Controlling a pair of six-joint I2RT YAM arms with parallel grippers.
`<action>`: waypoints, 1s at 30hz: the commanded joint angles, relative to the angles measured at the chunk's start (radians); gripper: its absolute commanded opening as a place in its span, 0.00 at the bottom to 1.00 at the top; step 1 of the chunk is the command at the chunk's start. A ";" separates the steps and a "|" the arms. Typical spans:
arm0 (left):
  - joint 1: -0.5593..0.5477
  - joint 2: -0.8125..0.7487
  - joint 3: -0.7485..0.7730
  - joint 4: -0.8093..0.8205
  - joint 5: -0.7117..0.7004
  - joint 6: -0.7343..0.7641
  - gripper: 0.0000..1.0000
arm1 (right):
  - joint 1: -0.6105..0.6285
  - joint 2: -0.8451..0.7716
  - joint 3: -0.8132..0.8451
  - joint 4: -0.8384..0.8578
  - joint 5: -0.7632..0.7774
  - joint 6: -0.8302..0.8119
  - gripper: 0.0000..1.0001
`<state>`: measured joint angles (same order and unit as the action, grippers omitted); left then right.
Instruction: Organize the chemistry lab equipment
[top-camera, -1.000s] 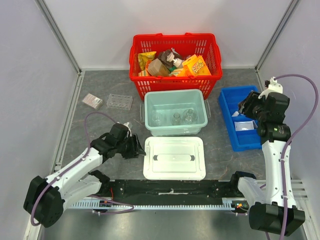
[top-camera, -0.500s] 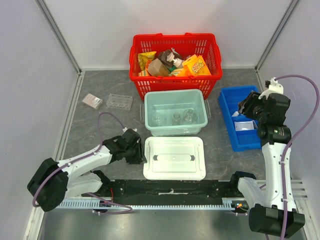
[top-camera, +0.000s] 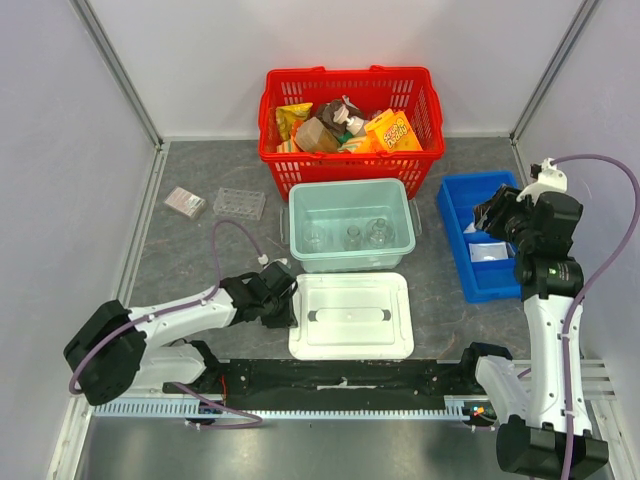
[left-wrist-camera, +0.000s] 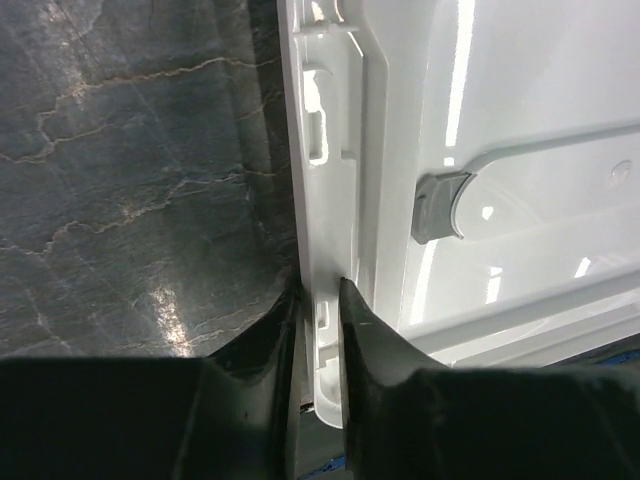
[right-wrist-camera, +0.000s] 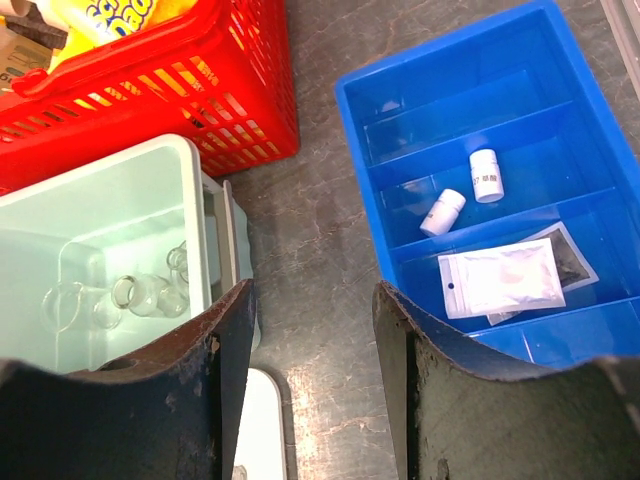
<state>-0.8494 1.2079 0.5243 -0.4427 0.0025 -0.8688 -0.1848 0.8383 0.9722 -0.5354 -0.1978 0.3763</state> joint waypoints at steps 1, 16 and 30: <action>-0.020 -0.013 -0.014 -0.093 -0.047 -0.036 0.18 | 0.011 -0.033 0.013 -0.004 -0.026 0.013 0.58; -0.025 -0.323 0.026 -0.263 0.040 -0.027 0.02 | 0.018 -0.079 0.091 -0.124 -0.118 0.033 0.61; -0.025 -0.527 0.092 -0.332 0.056 -0.038 0.02 | 0.038 -0.177 -0.219 -0.135 -0.362 0.113 0.75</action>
<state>-0.8673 0.7216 0.5606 -0.7914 0.0357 -0.8829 -0.1520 0.6765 0.8455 -0.6556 -0.4656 0.4553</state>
